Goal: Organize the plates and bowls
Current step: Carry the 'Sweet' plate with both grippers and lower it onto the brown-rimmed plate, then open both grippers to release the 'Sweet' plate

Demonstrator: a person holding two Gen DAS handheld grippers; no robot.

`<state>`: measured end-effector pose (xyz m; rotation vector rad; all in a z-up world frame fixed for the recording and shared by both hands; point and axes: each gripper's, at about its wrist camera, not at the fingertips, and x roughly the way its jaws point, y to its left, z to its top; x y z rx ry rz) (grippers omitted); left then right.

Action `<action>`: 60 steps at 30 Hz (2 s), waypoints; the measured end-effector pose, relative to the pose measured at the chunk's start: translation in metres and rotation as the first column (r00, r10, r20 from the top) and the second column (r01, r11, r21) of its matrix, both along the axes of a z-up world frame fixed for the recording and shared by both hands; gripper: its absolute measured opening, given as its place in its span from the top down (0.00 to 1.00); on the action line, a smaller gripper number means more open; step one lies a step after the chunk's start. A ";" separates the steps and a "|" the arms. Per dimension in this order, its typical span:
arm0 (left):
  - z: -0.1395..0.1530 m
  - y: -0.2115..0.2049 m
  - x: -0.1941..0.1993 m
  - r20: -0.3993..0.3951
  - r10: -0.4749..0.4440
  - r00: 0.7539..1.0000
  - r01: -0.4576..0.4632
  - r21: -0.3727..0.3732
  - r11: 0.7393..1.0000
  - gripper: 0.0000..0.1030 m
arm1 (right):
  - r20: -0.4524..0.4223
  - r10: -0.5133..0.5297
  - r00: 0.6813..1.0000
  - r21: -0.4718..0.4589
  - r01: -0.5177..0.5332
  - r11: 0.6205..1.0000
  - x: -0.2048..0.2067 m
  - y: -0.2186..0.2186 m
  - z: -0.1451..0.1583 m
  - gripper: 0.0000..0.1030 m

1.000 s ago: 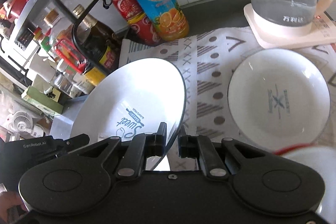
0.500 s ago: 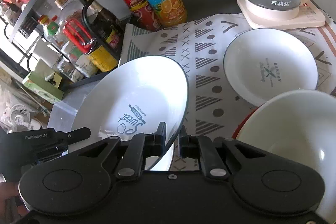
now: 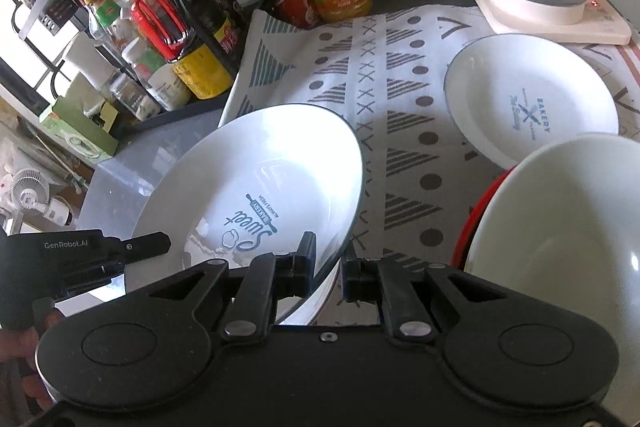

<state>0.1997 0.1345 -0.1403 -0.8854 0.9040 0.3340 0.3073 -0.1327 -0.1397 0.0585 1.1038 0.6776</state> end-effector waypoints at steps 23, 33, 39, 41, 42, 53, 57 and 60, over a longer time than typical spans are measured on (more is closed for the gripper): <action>-0.020 -0.004 -0.005 -0.124 0.009 0.992 -0.002 0.054 0.999 0.92 | 0.001 0.009 1.000 -0.033 -0.008 0.999 -0.012 0.011 -0.022 0.89; 0.006 0.007 -0.009 -0.127 0.017 0.992 -0.002 0.124 0.992 0.91 | 0.038 -0.005 0.999 -0.064 0.008 0.998 -0.014 0.020 -0.028 0.90; 0.007 0.012 -0.005 -0.157 0.032 0.987 -0.006 0.163 0.987 0.89 | 0.050 -0.019 0.999 -0.096 0.023 0.995 -0.015 0.025 -0.034 0.87; 0.003 0.013 -0.005 -0.164 0.033 0.986 -0.006 0.160 0.987 0.89 | 0.044 -0.019 0.999 -0.099 0.023 0.995 -0.014 0.027 -0.035 0.86; 0.000 0.014 -0.005 -0.164 0.034 0.986 -0.008 0.156 0.988 0.88 | 0.046 -0.016 0.999 -0.104 0.021 0.994 -0.014 0.029 -0.036 0.86; -0.002 0.015 0.002 -0.179 0.037 0.983 -0.005 0.174 0.985 0.87 | 0.021 0.023 1.000 -0.130 -0.020 0.991 -0.009 0.038 -0.037 0.79; 0.010 0.017 0.006 -0.163 0.042 0.986 -0.015 0.165 0.986 0.75 | 0.033 0.042 0.999 -0.090 -0.039 0.995 -0.008 0.034 -0.020 0.63; 0.024 0.016 0.015 -0.137 0.034 0.990 -0.008 0.186 0.983 0.41 | 0.059 0.059 0.996 -0.040 -0.057 0.998 -0.005 0.029 -0.001 0.48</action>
